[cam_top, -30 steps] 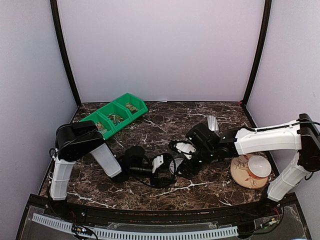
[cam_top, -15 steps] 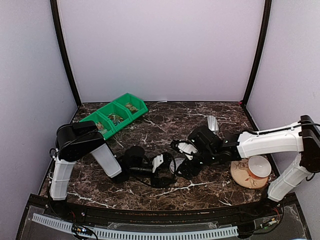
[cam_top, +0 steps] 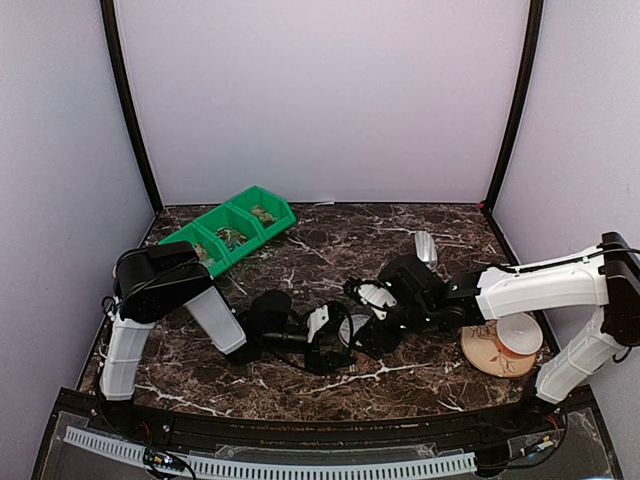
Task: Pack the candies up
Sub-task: Rotate the bottle lid from the packing bottle.
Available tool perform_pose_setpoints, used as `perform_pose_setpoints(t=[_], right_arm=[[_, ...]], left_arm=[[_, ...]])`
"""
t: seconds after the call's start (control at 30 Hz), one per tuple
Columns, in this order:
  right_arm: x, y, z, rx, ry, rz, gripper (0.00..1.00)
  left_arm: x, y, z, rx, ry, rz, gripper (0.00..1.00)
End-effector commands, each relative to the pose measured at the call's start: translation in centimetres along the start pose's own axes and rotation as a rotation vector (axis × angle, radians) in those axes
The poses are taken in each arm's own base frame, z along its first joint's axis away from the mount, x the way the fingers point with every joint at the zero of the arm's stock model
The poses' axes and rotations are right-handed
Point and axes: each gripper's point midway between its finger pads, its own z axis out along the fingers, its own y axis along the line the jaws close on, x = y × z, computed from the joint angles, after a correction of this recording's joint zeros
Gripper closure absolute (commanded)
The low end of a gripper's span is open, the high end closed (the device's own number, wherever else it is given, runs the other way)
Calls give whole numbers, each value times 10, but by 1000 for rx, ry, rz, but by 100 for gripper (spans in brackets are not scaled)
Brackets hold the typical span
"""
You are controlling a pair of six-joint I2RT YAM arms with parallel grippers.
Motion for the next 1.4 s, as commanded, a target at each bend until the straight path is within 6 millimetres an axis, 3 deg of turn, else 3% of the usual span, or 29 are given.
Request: perform_pose_setpoints(t=[0.0, 0.53, 0.9, 1.1, 1.37], right_arm=[[1, 0, -2, 24, -6, 5, 14], [16, 6, 4, -1, -53, -33, 14], [21, 10, 2, -26, -49, -98, 15], [15, 3, 6, 20, -65, -79, 14], [22, -3, 18, 44, -68, 31, 14]], left_arm=[[52, -12, -3, 33, 157, -131, 12], [47, -26, -5, 135, 130, -119, 18], [40, -24, -17, 230, 112, -193, 20], [43, -7, -17, 120, 122, -197, 19], [44, 10, -21, -12, 105, -197, 18]])
